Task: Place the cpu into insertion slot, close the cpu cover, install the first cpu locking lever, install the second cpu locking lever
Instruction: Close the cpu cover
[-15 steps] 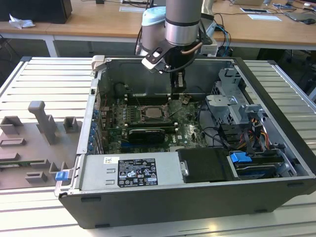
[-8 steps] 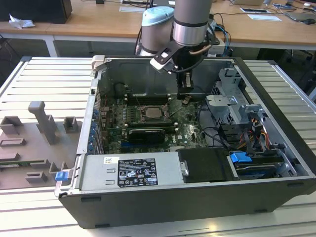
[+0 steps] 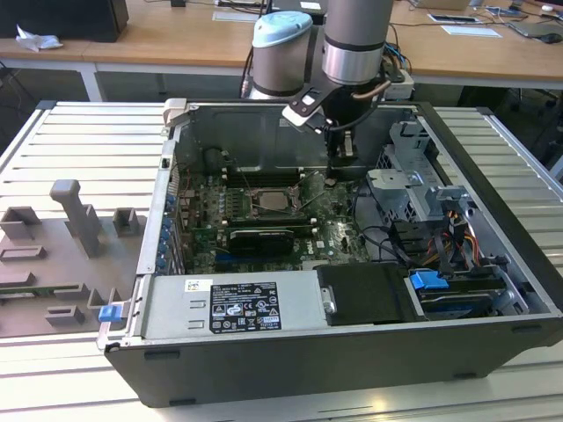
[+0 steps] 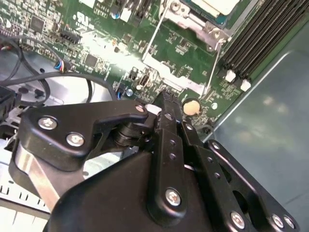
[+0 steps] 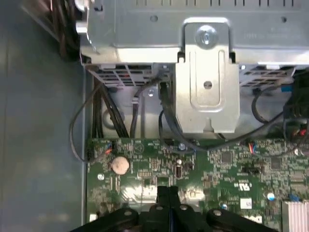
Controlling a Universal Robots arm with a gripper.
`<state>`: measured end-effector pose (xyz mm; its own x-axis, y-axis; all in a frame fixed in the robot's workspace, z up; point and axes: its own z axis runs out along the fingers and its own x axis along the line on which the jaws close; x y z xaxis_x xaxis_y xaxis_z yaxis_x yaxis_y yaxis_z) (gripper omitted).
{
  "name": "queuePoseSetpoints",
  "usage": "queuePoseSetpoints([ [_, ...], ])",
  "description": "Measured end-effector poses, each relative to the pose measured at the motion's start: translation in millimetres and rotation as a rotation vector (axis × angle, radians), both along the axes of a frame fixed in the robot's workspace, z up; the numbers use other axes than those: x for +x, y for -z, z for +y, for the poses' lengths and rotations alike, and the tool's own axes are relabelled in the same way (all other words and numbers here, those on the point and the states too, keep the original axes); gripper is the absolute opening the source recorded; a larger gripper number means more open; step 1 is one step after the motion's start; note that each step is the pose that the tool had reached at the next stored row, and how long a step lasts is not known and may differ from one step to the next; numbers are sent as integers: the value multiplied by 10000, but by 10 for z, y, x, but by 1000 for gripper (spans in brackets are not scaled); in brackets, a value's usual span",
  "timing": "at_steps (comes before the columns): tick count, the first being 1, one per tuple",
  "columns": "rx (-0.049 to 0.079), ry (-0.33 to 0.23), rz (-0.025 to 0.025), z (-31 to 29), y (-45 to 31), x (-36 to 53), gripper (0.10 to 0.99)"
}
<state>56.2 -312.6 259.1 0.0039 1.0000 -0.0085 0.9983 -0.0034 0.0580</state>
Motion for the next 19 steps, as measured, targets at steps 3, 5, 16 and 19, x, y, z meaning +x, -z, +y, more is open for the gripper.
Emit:
queuePoseSetpoints([
  [3, -2, -17, 32, 1, 86, 4, 106],
  [5, -5, -40, 99, 0, 101, -6, 106],
  [16, -2, -55, 121, 1, 106, -125, 106],
  [19, -2, -54, 121, 1, 106, -164, 106],
])
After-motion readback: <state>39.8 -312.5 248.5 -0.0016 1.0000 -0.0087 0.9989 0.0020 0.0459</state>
